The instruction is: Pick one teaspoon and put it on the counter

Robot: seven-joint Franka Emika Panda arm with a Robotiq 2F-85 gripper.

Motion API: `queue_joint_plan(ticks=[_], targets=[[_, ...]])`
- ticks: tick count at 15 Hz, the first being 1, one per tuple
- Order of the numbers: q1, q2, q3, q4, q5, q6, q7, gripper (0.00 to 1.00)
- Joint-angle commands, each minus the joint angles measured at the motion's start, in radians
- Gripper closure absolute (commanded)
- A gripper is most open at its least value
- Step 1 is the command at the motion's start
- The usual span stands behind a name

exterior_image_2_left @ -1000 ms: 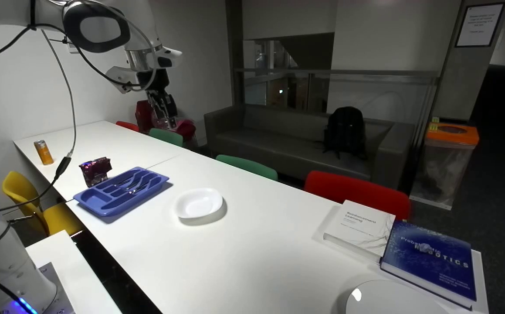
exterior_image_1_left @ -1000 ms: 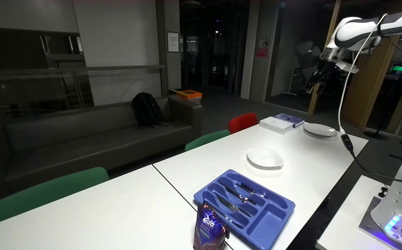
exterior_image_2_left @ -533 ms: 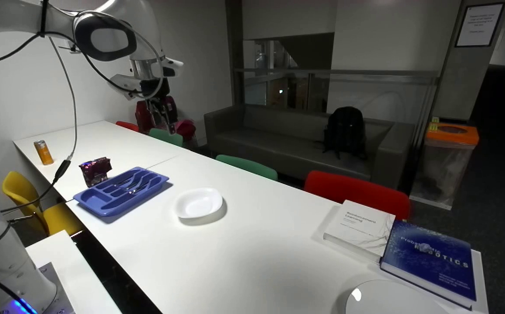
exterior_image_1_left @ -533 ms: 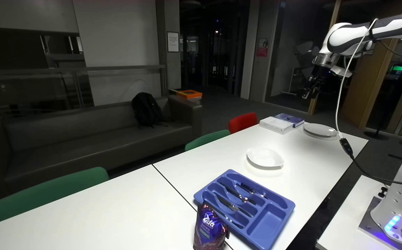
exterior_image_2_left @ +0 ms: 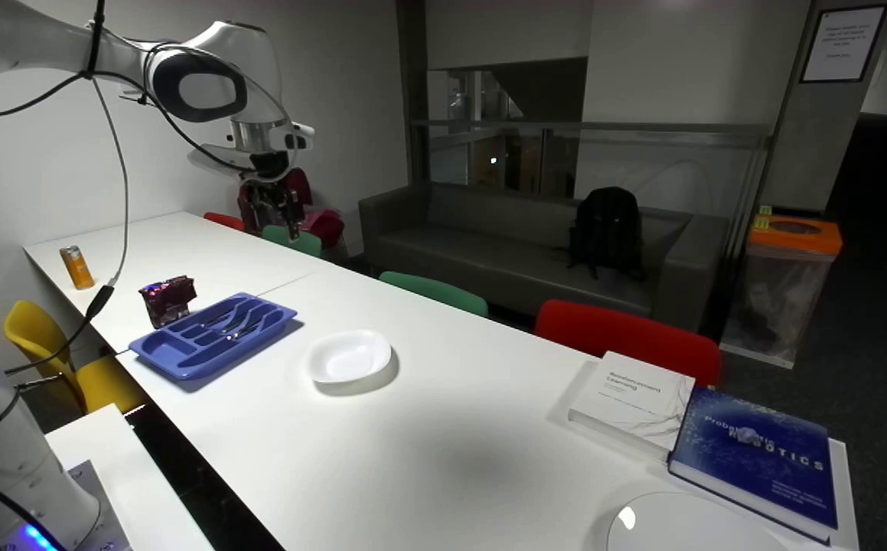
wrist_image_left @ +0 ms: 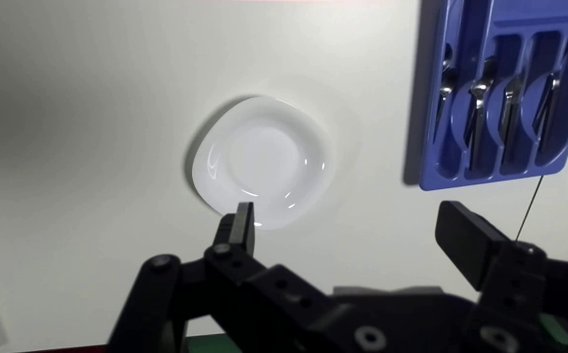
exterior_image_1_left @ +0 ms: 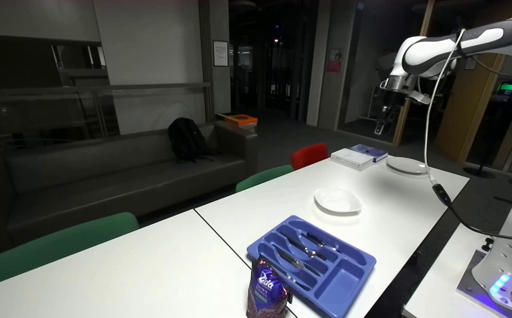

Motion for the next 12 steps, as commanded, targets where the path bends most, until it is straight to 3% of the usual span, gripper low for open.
queue_joint_plan(ticks=[1, 7, 12], targets=[[-0.006, 0.002, 0.009, 0.003, 0.003, -0.004, -0.009, 0.0], [-0.002, 0.01, 0.016, 0.011, -0.003, -0.002, -0.009, 0.0], [0.033, 0.077, 0.113, 0.038, -0.029, 0.02, 0.081, 0.0]])
